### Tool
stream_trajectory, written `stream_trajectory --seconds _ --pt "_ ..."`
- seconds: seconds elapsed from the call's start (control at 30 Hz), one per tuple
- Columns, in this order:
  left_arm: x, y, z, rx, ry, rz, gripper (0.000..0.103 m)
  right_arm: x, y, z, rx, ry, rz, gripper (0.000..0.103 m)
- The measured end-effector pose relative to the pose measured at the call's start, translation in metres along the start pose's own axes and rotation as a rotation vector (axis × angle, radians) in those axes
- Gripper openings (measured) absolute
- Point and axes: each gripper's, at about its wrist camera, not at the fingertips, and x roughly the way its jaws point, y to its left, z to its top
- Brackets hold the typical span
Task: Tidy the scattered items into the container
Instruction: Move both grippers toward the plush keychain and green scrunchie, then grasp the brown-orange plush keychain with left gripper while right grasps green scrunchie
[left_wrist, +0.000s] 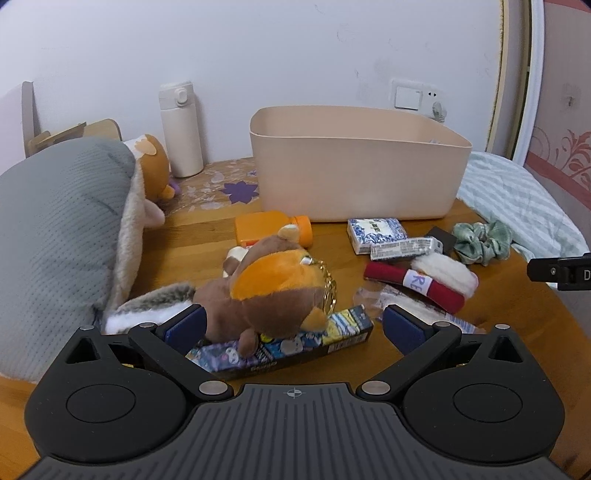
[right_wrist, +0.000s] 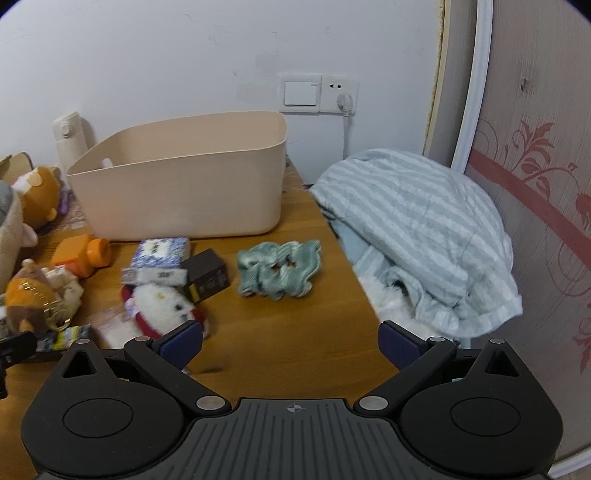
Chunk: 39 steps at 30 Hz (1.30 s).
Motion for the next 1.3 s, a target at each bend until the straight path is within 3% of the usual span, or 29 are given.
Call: stream_trajectory --seconds 0.3,0.67,0.77,0.8,0.93,1.0,1.1,1.23,1.3 --pt "0.035 -0.007 0.011 -0.002 0.023 0.036 0.103 0.045 -0.016 0.022 0.023 0.01 -0.03 0.102" --pt "0.059 -0.01 0.018 0.027 0.006 0.115 0.103 0.101 -0.023 0.038 0.073 0.074 -0.027 0.094" --pt "0.065 -0.011 0.017 0.046 0.007 0.148 0.092 0.108 -0.023 0.041 0.067 0.079 -0.029 0.094" --pt "0.066 -0.012 0.016 0.053 0.005 0.165 0.082 0.11 -0.023 0.042 0.066 0.081 -0.029 0.093" --pt "0.069 -0.01 0.017 0.062 0.007 0.168 0.079 0.117 -0.023 0.044 0.06 0.088 -0.021 0.089" --pt "0.068 -0.01 0.017 0.066 0.002 0.171 0.073 0.119 -0.021 0.044 0.047 0.091 -0.019 0.085" --pt "0.066 -0.014 0.014 0.081 -0.001 0.192 0.067 0.123 -0.017 0.042 0.029 0.105 -0.006 0.069" --pt "0.059 -0.015 0.011 0.07 -0.003 0.195 0.063 0.12 -0.011 0.039 0.007 0.098 0.011 0.029" --pt "0.054 -0.014 0.01 0.052 -0.006 0.192 0.062 0.117 -0.009 0.038 -0.001 0.099 0.013 0.022"
